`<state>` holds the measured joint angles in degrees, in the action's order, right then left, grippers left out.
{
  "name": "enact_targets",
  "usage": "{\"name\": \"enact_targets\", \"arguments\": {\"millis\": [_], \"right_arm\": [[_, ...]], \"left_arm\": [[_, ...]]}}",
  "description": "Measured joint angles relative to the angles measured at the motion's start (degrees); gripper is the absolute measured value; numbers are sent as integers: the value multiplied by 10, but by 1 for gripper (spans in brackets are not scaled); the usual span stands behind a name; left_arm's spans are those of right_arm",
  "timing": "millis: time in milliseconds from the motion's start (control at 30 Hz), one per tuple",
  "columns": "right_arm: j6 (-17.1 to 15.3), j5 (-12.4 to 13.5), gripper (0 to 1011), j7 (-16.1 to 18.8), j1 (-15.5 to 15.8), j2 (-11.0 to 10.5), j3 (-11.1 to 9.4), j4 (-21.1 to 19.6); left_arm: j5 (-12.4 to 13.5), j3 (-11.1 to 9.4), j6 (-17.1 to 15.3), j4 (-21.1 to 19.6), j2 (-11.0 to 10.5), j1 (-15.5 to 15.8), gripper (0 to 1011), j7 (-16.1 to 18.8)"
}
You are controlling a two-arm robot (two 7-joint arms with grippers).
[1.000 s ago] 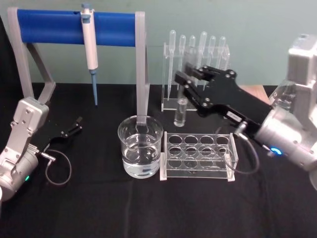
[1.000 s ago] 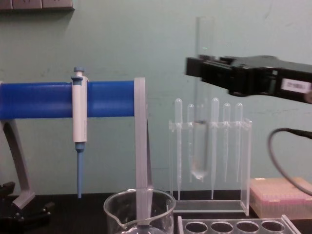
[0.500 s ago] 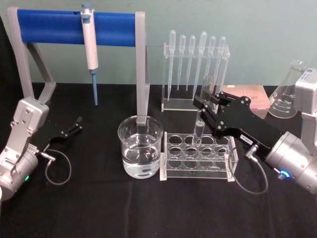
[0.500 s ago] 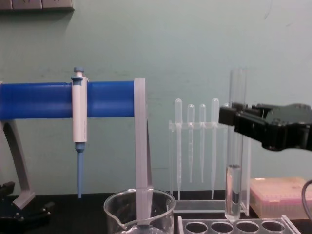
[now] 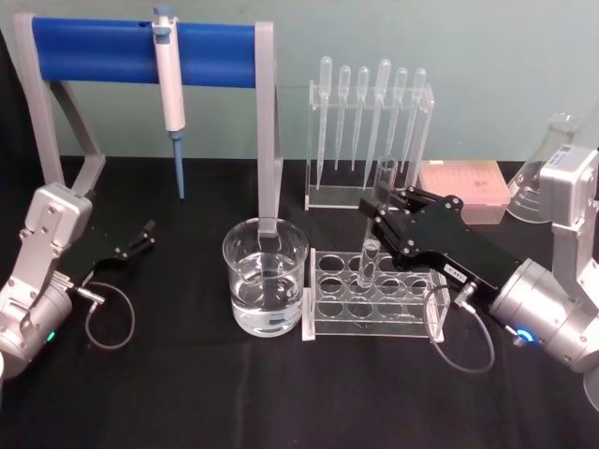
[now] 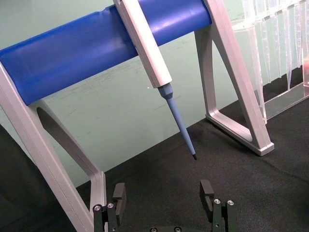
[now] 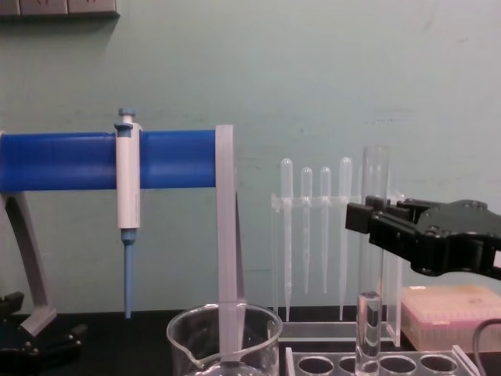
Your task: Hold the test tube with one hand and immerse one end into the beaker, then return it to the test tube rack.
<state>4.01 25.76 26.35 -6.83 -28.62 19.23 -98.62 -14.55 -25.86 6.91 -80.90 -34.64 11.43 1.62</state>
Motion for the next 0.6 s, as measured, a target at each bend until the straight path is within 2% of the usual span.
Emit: {"name": "enact_targets", "arguments": {"millis": [233,600], "right_arm": [[23,2,224,14,-3,10,1,26],[31,-11,224,17,-1,13,9,44]], "left_arm": [[0,0,0,0,0,0,1000,0],[0,0,0,0,0,0,1000,0]]}}
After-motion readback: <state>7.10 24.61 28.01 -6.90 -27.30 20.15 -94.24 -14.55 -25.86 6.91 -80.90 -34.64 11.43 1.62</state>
